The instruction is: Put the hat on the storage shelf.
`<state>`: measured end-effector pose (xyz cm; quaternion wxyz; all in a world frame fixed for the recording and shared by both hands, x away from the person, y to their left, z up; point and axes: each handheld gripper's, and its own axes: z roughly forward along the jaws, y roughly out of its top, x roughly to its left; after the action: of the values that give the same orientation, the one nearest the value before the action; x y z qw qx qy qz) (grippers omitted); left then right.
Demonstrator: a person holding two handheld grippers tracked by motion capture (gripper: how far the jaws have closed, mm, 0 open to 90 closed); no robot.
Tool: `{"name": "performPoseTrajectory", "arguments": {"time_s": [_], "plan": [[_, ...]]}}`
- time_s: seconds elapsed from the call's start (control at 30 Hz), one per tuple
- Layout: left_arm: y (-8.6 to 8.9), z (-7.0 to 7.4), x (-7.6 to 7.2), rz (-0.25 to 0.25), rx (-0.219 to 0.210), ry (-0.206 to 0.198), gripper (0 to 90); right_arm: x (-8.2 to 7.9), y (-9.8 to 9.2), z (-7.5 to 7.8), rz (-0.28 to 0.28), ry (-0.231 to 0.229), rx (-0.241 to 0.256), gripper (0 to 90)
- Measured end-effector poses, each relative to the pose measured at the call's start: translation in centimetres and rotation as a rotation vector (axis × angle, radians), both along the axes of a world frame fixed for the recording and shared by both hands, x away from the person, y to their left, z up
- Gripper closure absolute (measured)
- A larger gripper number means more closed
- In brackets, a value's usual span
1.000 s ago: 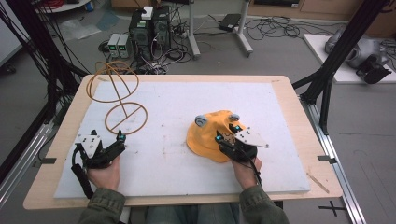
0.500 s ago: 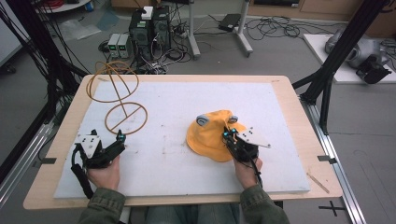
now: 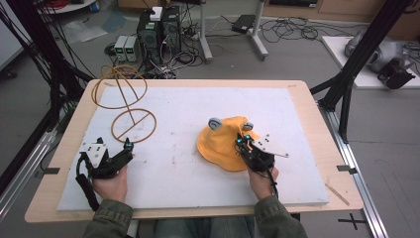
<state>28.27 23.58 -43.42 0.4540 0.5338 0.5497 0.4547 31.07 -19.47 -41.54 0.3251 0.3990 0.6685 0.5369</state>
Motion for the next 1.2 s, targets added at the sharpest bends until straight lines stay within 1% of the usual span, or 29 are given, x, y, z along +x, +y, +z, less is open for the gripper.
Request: {"name": "performPoseTrajectory", "arguments": {"time_s": [0.03,0.07,0.13,0.17,0.23,0.37,0.4,0.43,0.57,0.6,0.63,0.7,0.73,0.77,0.8,0.83,0.87,0.9,0.97,1.07,1.17,1.2], "plan": [[0.0,0.0,0.0,-0.001,-0.003,0.000,15.0,0.0,0.0,0.0,0.000,0.000,0.000,88.9],[0.0,0.0,0.0,0.000,-0.003,-0.001,15.0,0.0,0.0,0.2,0.002,-0.010,0.000,88.8],[0.0,0.0,0.0,-0.002,-0.010,0.002,15.0,0.1,0.0,1.0,0.007,-0.029,0.000,88.8],[-0.1,0.0,0.0,-0.004,-0.007,0.003,15.0,0.3,-0.2,1.9,-0.008,-0.052,0.024,88.8],[-0.2,0.0,0.1,-0.010,-0.006,0.004,15.0,0.5,-0.3,2.6,-0.016,-0.057,0.040,88.8],[-0.5,-0.1,0.2,-0.022,-0.001,0.016,15.0,0.7,-0.6,4.3,-0.033,-0.112,0.056,88.8],[-0.6,-0.2,0.2,-0.024,-0.005,0.017,15.0,0.7,-0.6,4.3,-0.033,-0.112,0.056,88.8],[-0.7,-0.2,0.3,-0.025,-0.001,0.019,15.0,0.7,-0.5,5.5,-0.033,-0.136,0.070,88.8],[-0.8,-0.2,0.3,-0.029,-0.006,0.017,15.0,1.1,-0.2,7.7,-0.027,-0.168,0.091,88.8],[-0.7,-0.2,0.3,-0.031,-0.002,0.014,15.0,1.3,-0.2,8.4,-0.028,-0.173,0.091,88.8],[-0.7,-0.2,0.3,-0.029,-0.010,0.012,15.1,1.4,-0.1,9.1,-0.029,-0.182,0.090,88.9],[-0.7,-0.2,0.3,-0.028,-0.012,0.010,15.2,1.7,0.1,10.3,-0.030,-0.197,0.088,88.9],[-0.6,-0.1,0.3,-0.027,-0.012,0.007,15.2,1.8,0.2,11.0,-0.029,-0.196,0.090,88.8],[-0.6,-0.1,0.3,-0.027,-0.012,0.007,15.2,1.8,0.2,11.0,-0.029,-0.196,0.090,88.8],[-0.6,-0.1,0.3,-0.029,-0.012,0.008,15.2,1.9,0.2,11.5,-0.033,-0.199,0.095,88.8],[-0.6,-0.1,0.3,-0.029,-0.013,0.008,15.2,2.0,0.2,12.2,-0.035,-0.209,0.102,88.8],[-0.6,-0.1,0.3,-0.030,-0.012,0.009,15.2,1.9,0.2,13.2,-0.035,-0.233,0.109,88.8],[-0.6,-0.2,0.3,-0.032,-0.013,0.009,15.2,1.9,0.2,13.2,-0.035,-0.233,0.109,88.8],[-0.6,-0.2,0.3,-0.033,-0.016,0.010,15.2,1.9,0.3,14.1,-0.035,-0.257,0.109,88.8],[-0.6,-0.1,0.3,-0.036,-0.018,0.016,15.2,2.0,0.6,15.0,-0.034,-0.269,0.117,88.8],[-0.6,-0.1,0.3,-0.038,-0.025,0.013,15.2,2.3,1.3,15.5,-0.027,-0.289,0.131,88.8],[-0.7,-0.1,0.3,-0.038,-0.030,0.013,15.2,2.4,1.6,15.6,-0.019,-0.289,0.137,88.8]]}}
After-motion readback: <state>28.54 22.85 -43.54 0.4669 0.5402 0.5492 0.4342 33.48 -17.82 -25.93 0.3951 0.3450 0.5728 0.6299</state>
